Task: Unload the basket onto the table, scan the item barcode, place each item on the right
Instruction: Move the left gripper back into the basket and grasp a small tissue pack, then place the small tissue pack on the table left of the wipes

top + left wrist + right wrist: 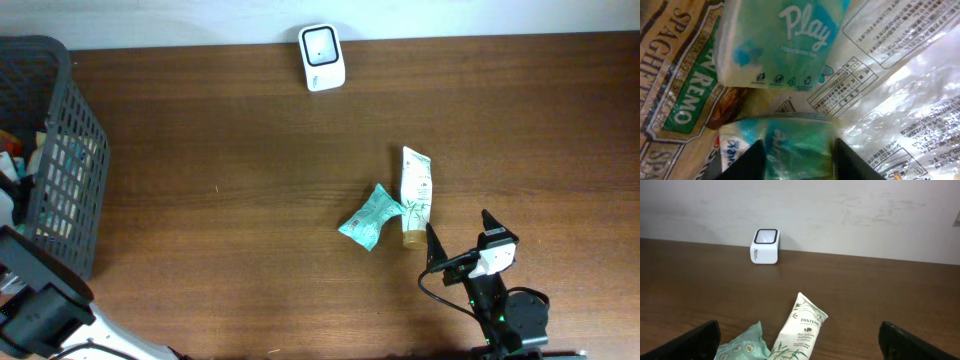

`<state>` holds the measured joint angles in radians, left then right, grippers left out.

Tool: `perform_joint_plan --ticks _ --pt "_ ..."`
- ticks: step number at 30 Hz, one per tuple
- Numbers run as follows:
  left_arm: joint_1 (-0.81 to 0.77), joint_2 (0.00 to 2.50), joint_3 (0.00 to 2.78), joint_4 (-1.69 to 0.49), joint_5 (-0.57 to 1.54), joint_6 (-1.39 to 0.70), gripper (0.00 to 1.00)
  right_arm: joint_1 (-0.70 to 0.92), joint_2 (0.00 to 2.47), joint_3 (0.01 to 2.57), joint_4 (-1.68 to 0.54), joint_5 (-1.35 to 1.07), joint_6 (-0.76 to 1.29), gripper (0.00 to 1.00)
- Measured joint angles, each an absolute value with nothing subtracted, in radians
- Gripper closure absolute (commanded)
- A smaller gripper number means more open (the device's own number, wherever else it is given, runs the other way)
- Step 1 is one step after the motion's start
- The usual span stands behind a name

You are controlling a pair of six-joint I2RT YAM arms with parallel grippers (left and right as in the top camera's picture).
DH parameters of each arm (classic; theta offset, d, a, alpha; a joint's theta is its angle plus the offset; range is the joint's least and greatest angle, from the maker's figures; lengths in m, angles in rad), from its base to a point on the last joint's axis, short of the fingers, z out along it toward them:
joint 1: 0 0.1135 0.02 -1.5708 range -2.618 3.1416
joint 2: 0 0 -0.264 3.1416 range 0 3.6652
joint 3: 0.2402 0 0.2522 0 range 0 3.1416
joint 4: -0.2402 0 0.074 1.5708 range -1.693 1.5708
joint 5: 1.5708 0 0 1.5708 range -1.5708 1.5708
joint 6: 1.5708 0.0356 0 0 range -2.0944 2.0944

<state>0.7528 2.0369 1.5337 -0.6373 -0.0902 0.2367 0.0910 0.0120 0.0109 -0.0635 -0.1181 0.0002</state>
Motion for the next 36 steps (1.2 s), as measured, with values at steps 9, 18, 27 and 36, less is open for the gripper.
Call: perform_joint_plan --ticks 9,18,27,36 --pt "0.751 2.038 1.534 -0.633 -0.083 0.239 1.0 0.091 0.012 0.011 -0.064 -0.118 0.001 0.01" --pt "0.751 2.041 1.534 -0.64 -0.087 0.221 0.42 0.091 0.012 0.011 -0.064 -0.118 0.001 0.01" --pt "0.751 2.06 1.545 -0.64 -0.098 0.216 1.0 0.091 0.012 0.011 -0.064 -0.118 0.001 0.01" --pt "0.751 2.055 1.721 -0.842 -0.095 0.097 1.0 0.091 0.012 0.011 -0.064 -0.118 0.0 0.01"
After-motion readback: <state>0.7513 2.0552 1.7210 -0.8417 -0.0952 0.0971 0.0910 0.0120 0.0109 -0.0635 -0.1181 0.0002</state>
